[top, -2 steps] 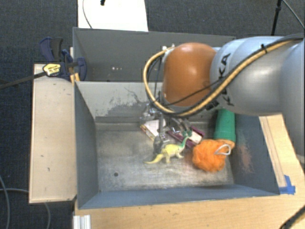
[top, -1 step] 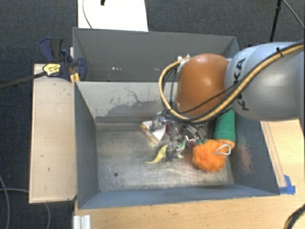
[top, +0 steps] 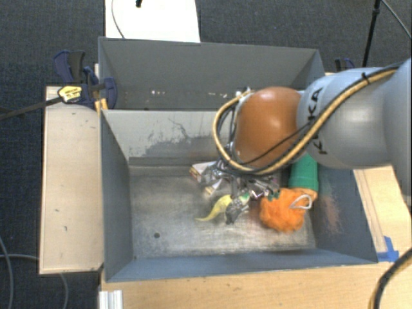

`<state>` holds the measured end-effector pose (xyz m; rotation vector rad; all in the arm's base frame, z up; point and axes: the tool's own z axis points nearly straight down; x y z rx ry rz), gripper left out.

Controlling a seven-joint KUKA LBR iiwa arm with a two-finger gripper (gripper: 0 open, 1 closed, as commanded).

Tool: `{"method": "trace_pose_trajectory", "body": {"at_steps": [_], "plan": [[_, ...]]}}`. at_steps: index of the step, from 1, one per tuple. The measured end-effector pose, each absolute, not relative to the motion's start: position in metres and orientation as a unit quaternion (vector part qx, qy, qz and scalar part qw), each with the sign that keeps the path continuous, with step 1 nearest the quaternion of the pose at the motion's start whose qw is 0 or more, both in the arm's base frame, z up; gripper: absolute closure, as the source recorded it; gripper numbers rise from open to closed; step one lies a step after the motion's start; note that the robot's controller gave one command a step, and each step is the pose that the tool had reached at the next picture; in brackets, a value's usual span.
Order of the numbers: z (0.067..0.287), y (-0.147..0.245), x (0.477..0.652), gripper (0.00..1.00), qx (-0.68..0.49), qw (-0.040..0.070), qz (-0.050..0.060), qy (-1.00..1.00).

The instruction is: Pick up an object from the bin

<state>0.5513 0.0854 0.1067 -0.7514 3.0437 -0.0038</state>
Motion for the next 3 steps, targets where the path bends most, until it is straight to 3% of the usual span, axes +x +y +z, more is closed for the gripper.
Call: {"method": "trace_pose_trajectory", "body": {"at_steps": [1, 3], "plan": [[0.0732, 0.0793, 0.5453, 1.00, -0.391, 0.004, 0.000, 0.920], [0.0732, 0.0796, 0.5454, 1.00, -0.386, 0.003, 0.000, 0.923]]}}
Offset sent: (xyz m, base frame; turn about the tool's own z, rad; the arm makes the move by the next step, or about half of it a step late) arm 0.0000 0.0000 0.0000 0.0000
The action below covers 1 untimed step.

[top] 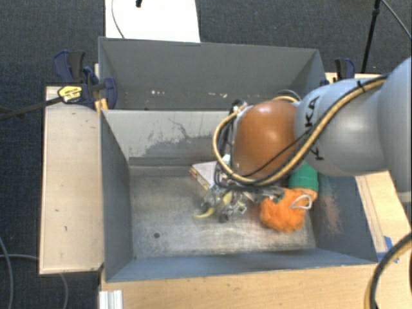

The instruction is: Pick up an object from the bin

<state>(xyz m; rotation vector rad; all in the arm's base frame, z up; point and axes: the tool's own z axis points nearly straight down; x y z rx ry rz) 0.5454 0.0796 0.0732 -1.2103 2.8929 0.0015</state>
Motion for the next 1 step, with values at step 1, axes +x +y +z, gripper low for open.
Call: {"method": "trace_pose_trajectory", "body": {"at_steps": [1], "plan": [[0.0732, 0.0797, 0.5455, 1.00, -0.384, 0.003, 0.001, 0.923]]}}
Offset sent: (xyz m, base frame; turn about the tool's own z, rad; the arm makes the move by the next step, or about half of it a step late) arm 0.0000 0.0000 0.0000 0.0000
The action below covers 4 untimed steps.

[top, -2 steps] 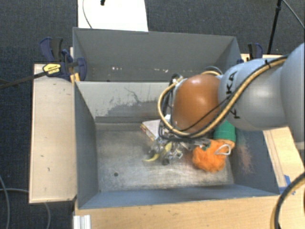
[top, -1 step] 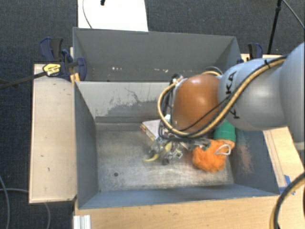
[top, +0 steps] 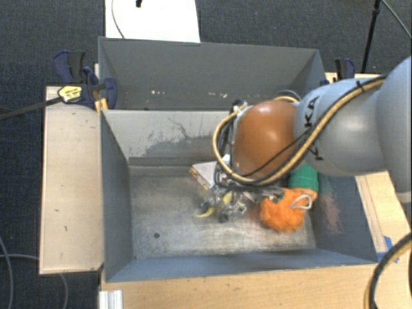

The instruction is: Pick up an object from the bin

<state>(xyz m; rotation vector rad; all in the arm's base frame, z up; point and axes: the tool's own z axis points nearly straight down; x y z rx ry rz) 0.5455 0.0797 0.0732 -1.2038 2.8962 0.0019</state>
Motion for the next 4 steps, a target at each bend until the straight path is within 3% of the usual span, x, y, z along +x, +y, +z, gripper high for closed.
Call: {"method": "trace_pose_trajectory", "body": {"at_steps": [4], "plan": [[0.0732, 0.0798, 0.5451, 1.00, -0.382, 0.001, 0.001, 0.924]]}}
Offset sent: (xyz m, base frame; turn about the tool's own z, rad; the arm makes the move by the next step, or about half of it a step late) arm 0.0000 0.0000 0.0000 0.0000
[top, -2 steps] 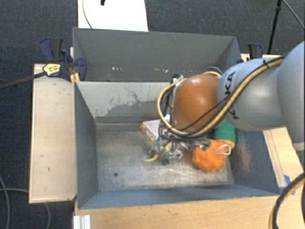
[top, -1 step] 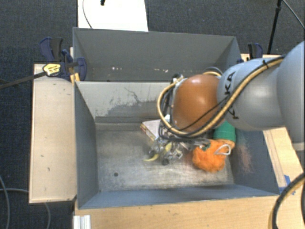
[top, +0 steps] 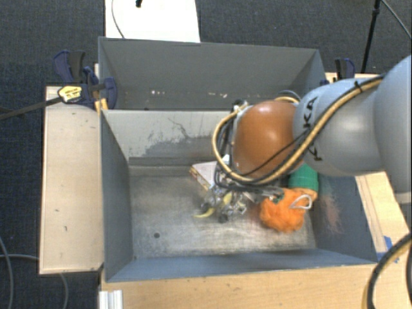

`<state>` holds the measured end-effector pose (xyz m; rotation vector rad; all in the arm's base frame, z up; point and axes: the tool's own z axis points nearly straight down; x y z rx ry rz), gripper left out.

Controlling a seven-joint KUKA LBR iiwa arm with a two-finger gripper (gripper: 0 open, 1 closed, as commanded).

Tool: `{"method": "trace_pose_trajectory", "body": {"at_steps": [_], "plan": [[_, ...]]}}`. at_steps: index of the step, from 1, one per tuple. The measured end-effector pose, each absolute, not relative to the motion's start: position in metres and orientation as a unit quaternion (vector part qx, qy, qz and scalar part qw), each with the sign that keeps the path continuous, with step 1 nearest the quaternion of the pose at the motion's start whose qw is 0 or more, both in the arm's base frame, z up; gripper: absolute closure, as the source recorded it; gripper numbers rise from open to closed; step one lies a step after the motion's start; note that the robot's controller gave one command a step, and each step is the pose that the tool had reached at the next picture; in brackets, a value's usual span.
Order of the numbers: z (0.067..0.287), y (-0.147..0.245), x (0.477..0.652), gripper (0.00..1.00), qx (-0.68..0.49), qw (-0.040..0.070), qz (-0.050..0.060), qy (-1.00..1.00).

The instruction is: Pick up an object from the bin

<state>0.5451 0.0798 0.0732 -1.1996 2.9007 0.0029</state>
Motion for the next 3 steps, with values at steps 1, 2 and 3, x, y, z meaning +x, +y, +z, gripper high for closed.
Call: {"method": "trace_pose_trajectory", "body": {"at_steps": [1, 2, 3], "plan": [[0.0731, 0.0799, 0.5451, 1.00, -0.381, 0.001, 0.001, 0.925], [0.0731, 0.0798, 0.5451, 1.00, -0.391, 0.001, 0.001, 0.920], [0.0731, 0.0798, 0.5450, 1.00, -0.390, 0.001, 0.001, 0.921]]}}
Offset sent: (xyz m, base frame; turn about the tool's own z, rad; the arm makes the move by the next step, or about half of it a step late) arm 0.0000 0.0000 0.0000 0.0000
